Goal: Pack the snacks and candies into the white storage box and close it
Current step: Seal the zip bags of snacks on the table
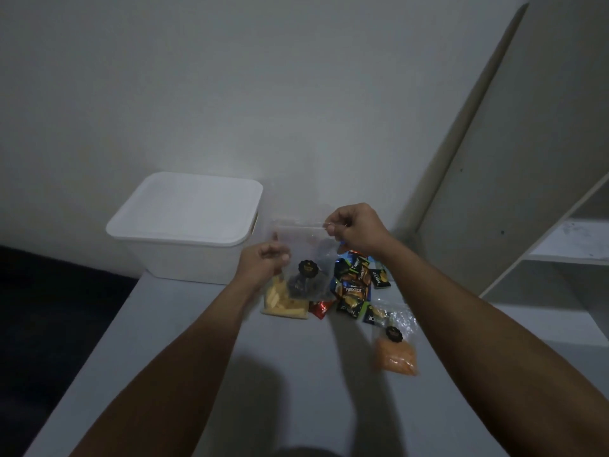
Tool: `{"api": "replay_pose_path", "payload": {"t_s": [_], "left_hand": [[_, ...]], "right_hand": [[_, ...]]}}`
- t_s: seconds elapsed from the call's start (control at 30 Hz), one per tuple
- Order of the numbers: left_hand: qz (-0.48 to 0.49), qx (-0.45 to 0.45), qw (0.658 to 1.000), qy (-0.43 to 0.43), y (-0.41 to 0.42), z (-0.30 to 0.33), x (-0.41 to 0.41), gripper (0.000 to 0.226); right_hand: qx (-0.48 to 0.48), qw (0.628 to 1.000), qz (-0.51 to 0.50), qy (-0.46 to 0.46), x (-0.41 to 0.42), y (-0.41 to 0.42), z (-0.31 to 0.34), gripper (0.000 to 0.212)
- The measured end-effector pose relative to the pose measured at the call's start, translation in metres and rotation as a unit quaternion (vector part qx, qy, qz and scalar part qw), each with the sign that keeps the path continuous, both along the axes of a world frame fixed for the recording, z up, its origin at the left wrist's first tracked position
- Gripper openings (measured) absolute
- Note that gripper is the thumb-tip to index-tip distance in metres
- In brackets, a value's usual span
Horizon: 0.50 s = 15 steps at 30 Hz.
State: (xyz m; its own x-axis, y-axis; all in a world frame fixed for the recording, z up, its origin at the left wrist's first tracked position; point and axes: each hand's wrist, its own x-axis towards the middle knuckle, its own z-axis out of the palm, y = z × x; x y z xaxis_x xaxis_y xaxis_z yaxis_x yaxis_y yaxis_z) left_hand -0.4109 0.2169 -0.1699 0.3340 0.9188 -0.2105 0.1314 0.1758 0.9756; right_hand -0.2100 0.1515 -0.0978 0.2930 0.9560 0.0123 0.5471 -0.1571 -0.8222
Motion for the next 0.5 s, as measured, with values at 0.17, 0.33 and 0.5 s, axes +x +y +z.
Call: {"api": "replay_pose_path", "payload": {"t_s": [0.17, 0.33, 0.5], "left_hand": [[0.043, -0.055, 0.997, 0.037, -0.008, -0.022, -0.019, 0.011], [0.059, -0.076, 0.992, 0.082, -0.012, -0.050, -0.037, 0.011], [0.068, -0.085, 0.988, 0.109, -0.009, -0.068, -0.041, 0.017]], "right_hand": [[-0.040, 0.998, -0.032, 0.036, -0.023, 0.002, -0.030, 0.005], [-0.094, 0.995, -0.025, 0.037, -0.043, 0.004, -0.058, 0.007], [-0.105, 0.994, -0.030, -0.003, -0.048, 0.009, -0.081, 0.009]]}}
